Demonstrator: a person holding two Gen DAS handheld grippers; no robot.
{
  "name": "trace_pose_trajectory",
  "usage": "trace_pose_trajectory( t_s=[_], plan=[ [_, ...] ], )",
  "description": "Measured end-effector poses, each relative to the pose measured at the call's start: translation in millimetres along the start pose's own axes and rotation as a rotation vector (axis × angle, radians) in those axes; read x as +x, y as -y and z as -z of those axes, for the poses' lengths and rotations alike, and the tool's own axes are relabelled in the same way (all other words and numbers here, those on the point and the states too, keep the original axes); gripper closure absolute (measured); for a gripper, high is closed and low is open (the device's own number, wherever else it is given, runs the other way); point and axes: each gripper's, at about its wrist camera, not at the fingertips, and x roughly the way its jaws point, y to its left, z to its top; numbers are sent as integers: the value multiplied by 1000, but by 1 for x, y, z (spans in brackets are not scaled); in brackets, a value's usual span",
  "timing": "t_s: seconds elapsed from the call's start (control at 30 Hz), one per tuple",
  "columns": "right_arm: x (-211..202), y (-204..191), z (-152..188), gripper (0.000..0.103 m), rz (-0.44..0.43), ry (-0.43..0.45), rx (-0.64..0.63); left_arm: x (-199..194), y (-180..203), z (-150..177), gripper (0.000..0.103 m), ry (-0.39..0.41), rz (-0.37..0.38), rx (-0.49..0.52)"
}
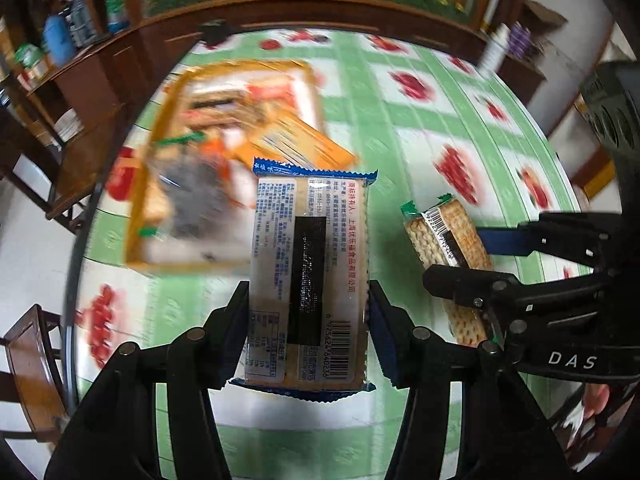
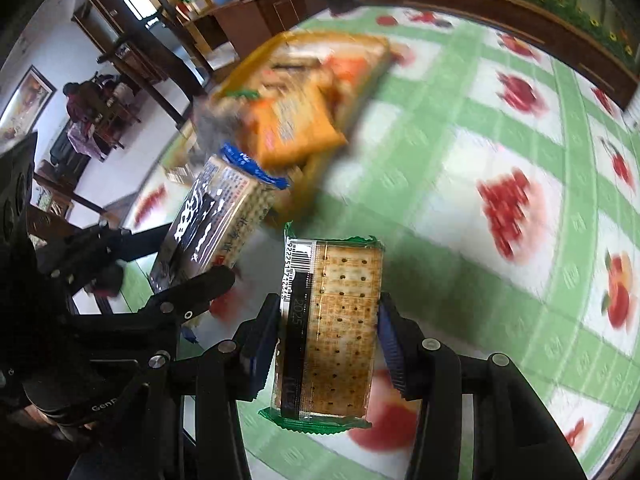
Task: Organize snacks
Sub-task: 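Carry both held packs over the white tray, then lower both packs into the tray and open both tools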
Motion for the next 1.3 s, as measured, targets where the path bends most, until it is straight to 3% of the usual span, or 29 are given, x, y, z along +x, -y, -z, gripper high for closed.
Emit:
trace_pose_trajectory(
  t_s=[0.3,0.57,0.9,1.3],
  plan=[
    [6,-27,-85,54,-6,94,12,10,-64,-70,49,49,-57,-135],
    [35,-21,-147,54,44,152,72,49,-83,-105,49,35,-117,-176],
    [67,-4,-187,54,98,149,94,80,-92,-132,49,-7,-137,-186],
    [81,8,-202,53,93,143,125,92,-96,-144,49,-50,-134,-199]
  ],
)
